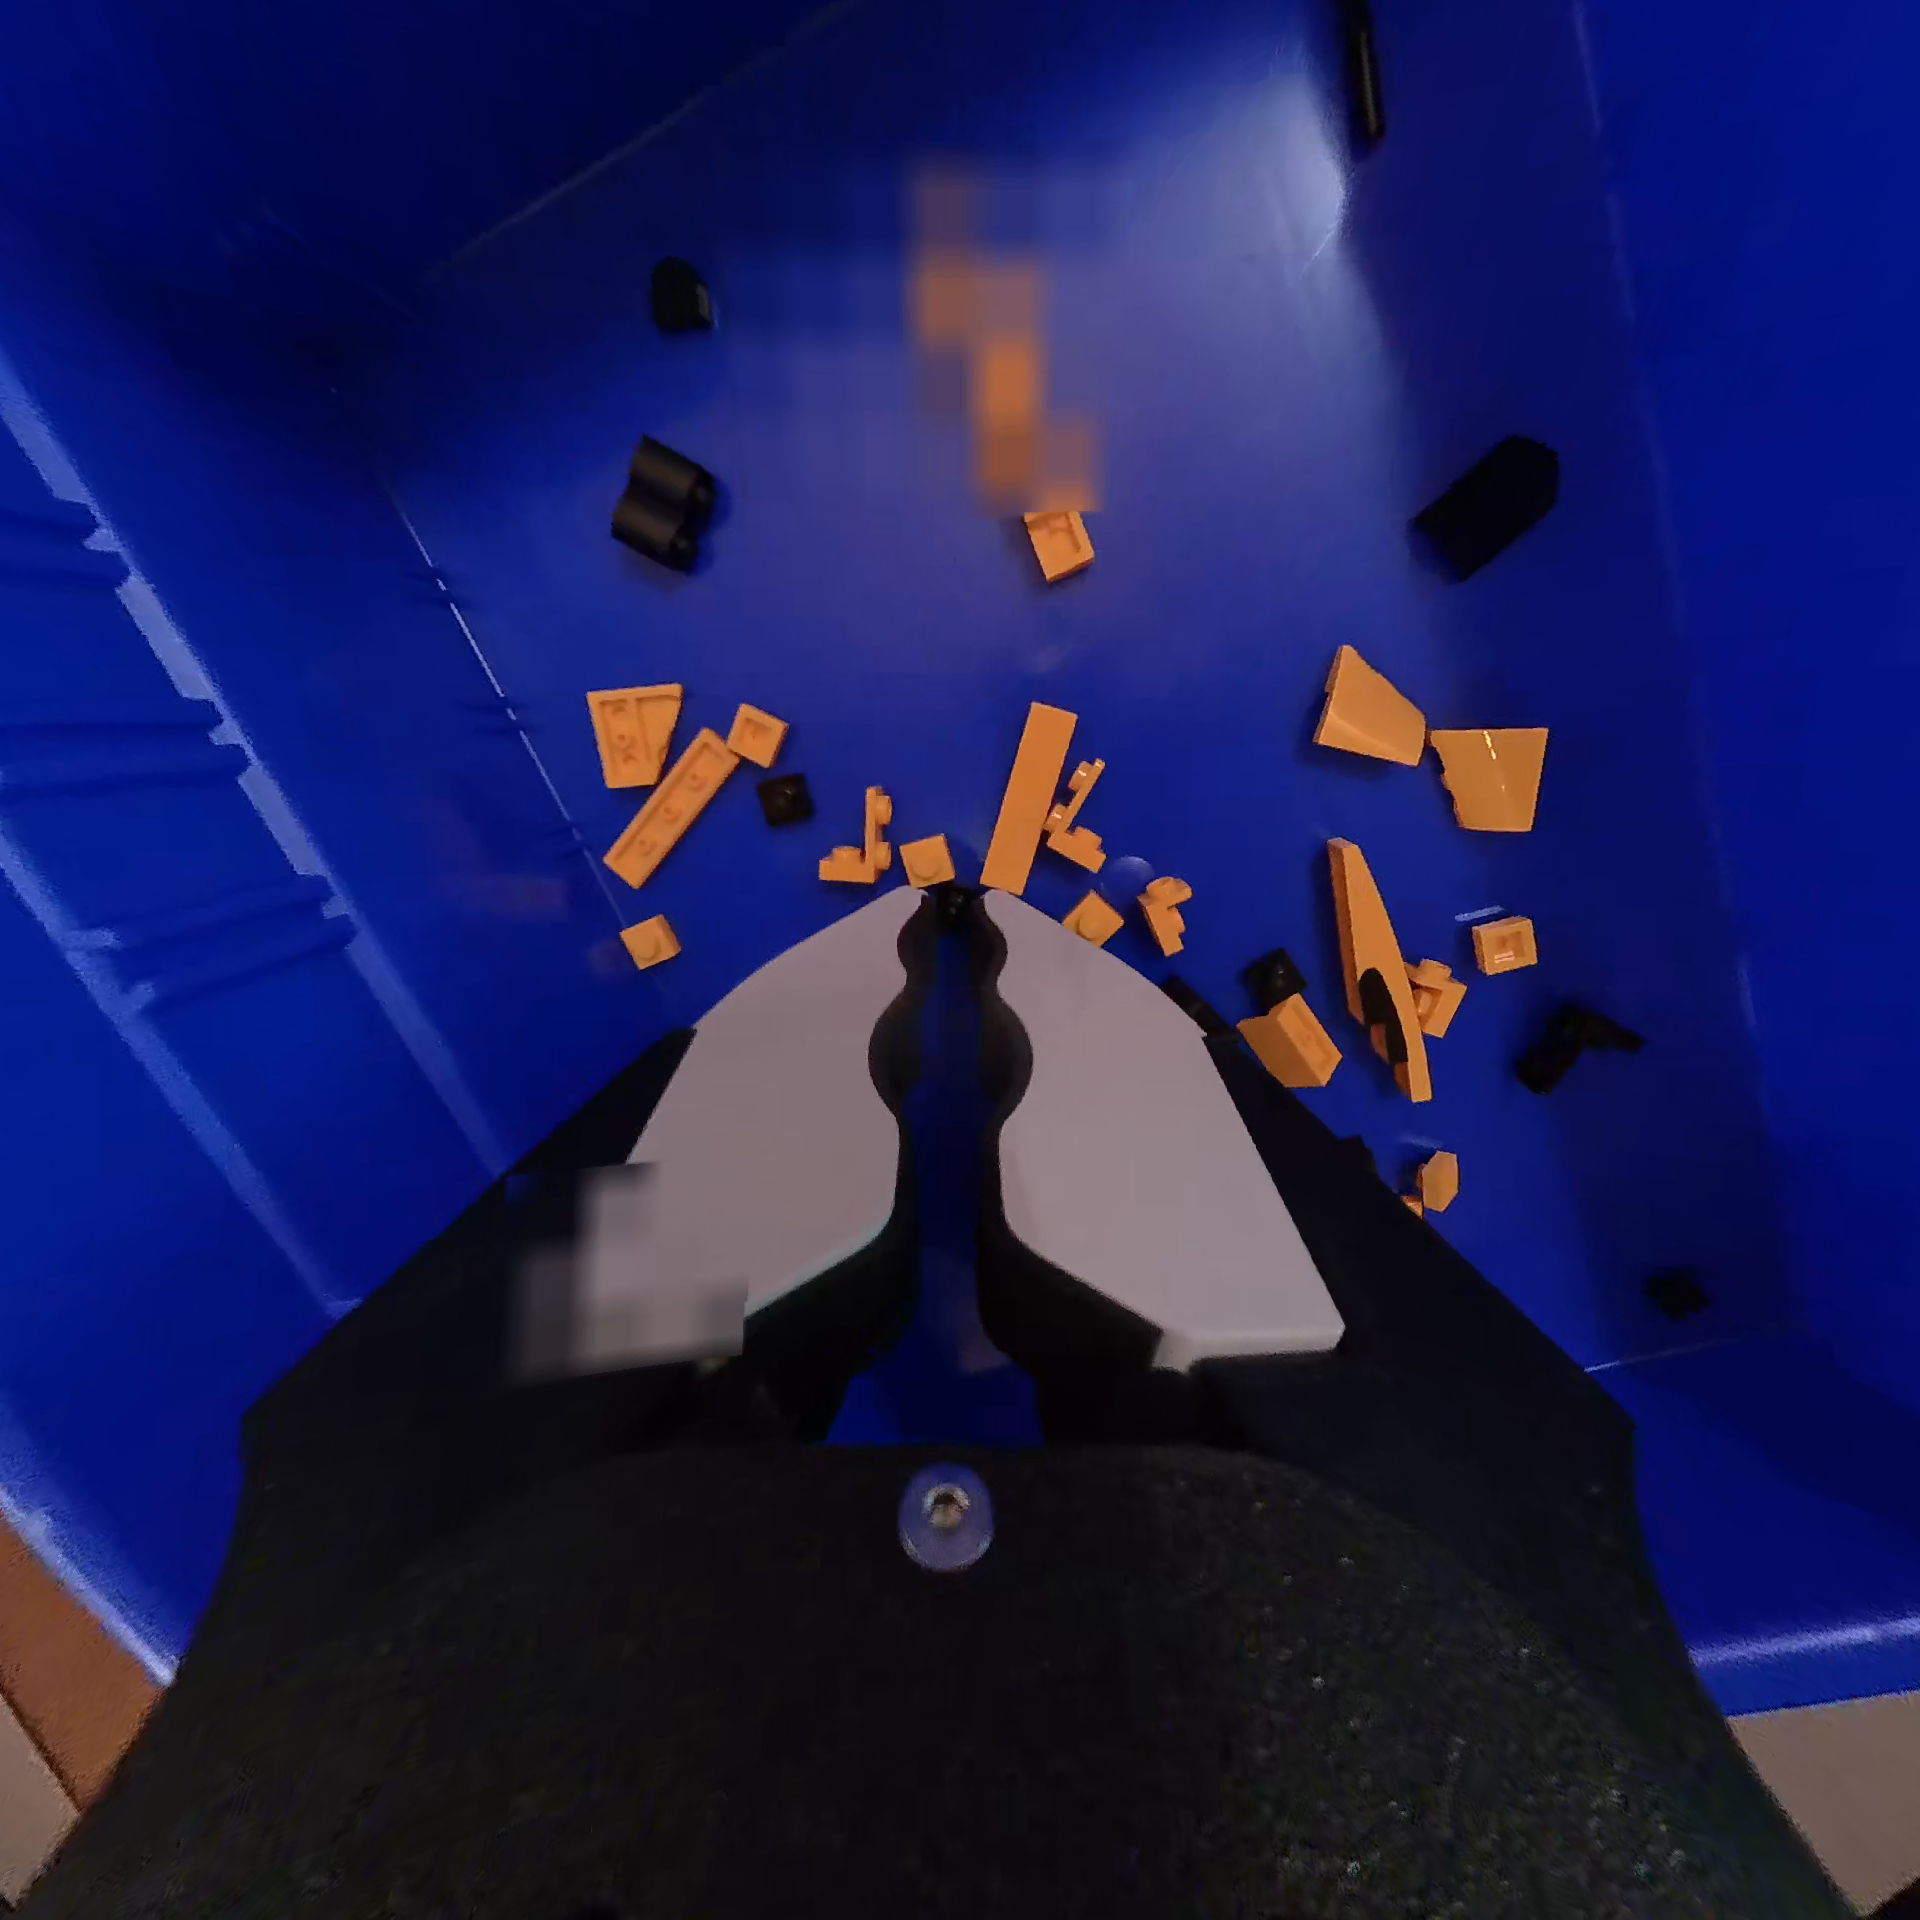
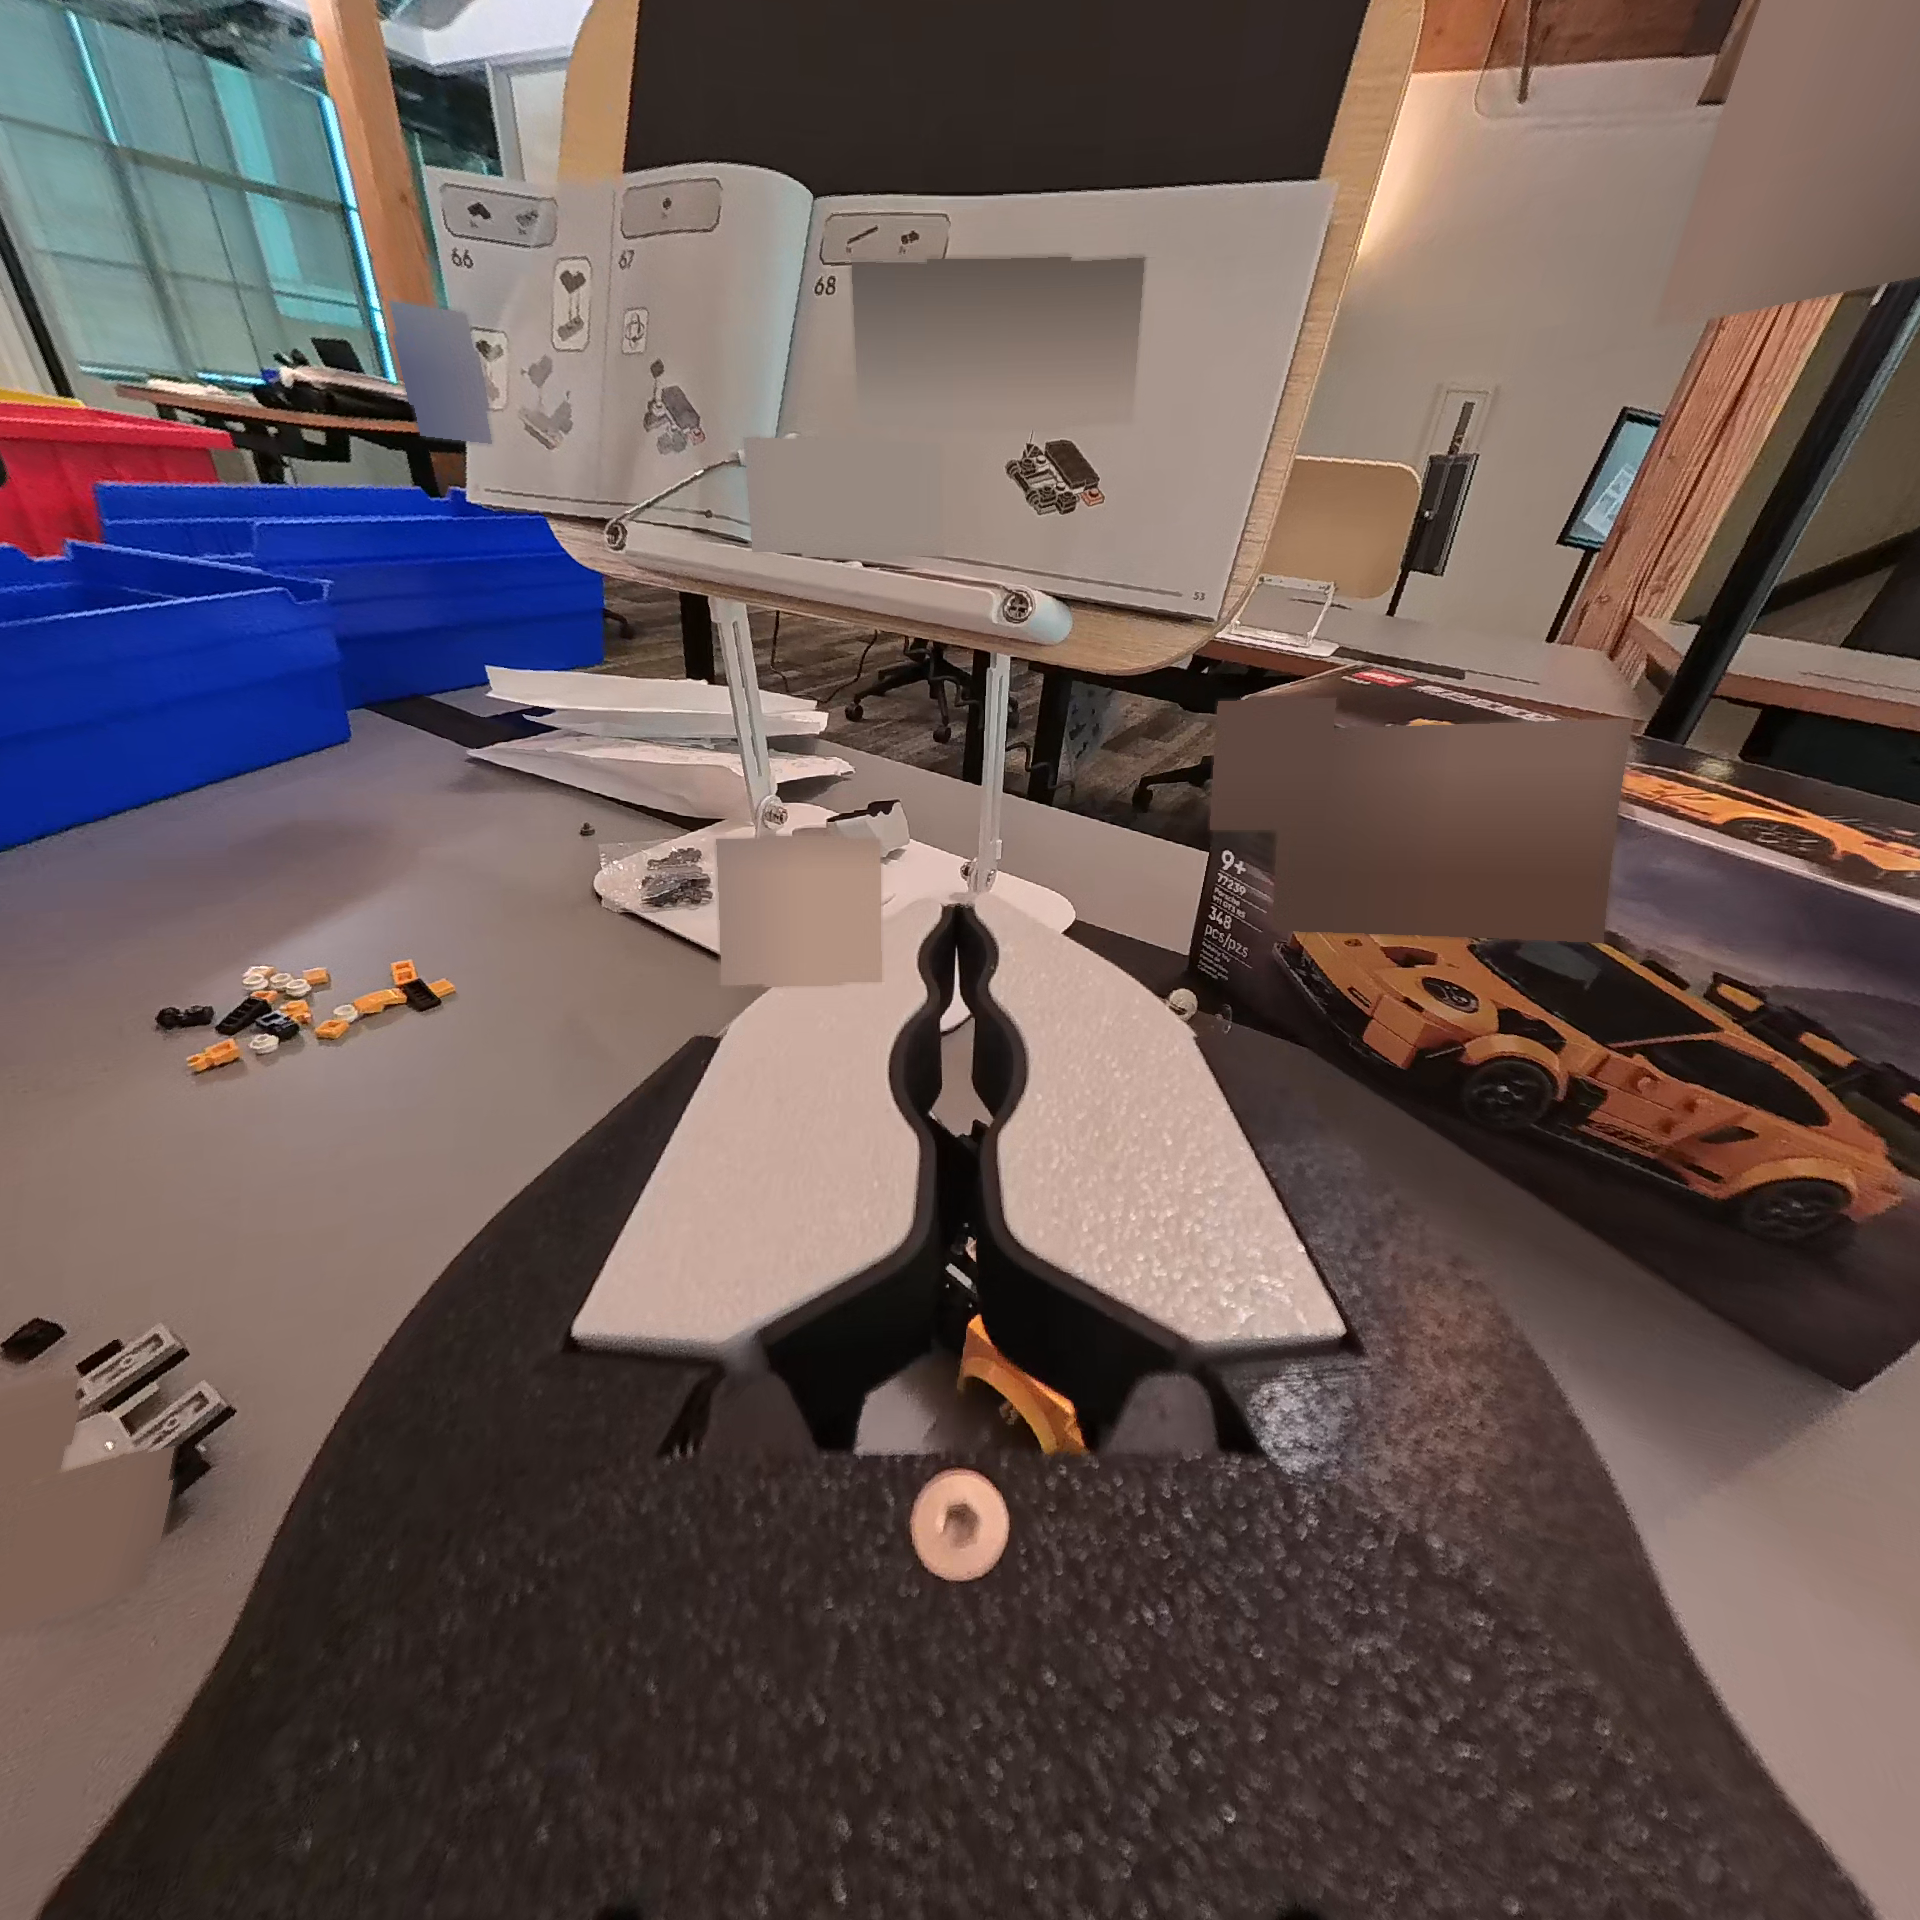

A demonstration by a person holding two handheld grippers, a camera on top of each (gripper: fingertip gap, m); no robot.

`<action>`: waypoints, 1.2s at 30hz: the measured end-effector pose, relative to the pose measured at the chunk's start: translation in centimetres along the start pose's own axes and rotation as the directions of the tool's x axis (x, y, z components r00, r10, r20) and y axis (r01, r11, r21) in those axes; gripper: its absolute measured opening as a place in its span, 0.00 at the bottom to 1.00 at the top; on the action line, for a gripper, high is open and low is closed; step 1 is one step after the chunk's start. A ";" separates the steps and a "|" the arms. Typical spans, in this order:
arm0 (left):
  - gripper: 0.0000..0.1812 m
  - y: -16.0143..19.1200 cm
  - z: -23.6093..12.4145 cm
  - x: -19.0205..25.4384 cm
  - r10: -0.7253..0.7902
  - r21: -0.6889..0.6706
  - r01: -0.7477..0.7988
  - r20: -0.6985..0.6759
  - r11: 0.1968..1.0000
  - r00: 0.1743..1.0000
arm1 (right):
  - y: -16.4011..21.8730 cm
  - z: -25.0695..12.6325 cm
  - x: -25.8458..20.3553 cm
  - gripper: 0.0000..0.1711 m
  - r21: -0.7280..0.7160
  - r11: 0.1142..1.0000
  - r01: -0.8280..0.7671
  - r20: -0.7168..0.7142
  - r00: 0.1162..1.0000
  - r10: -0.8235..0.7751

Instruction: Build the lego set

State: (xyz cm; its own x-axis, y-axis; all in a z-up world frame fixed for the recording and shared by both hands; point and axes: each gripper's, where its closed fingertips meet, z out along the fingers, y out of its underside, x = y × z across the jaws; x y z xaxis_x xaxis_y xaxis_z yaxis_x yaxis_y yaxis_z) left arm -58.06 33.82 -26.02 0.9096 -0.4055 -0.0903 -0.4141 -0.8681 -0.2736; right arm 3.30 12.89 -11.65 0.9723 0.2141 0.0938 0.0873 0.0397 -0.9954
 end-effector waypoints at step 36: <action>0.02 3.2 -13.8 39.4 0.808 0.581 -0.563 -0.384 0.588 0.447 | -0.6 -0.2 -1.0 0.00 0.023 0.998 0.065 0.026 0.998 -0.066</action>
State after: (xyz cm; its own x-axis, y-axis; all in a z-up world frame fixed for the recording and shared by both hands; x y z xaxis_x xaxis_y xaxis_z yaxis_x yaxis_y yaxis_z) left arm -24.05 11.11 -17.27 0.0596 -0.9926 0.1062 -0.7369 -0.1155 -0.6660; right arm 2.34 12.48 -11.10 0.9585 0.2362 0.1595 0.1454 0.0761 -0.9864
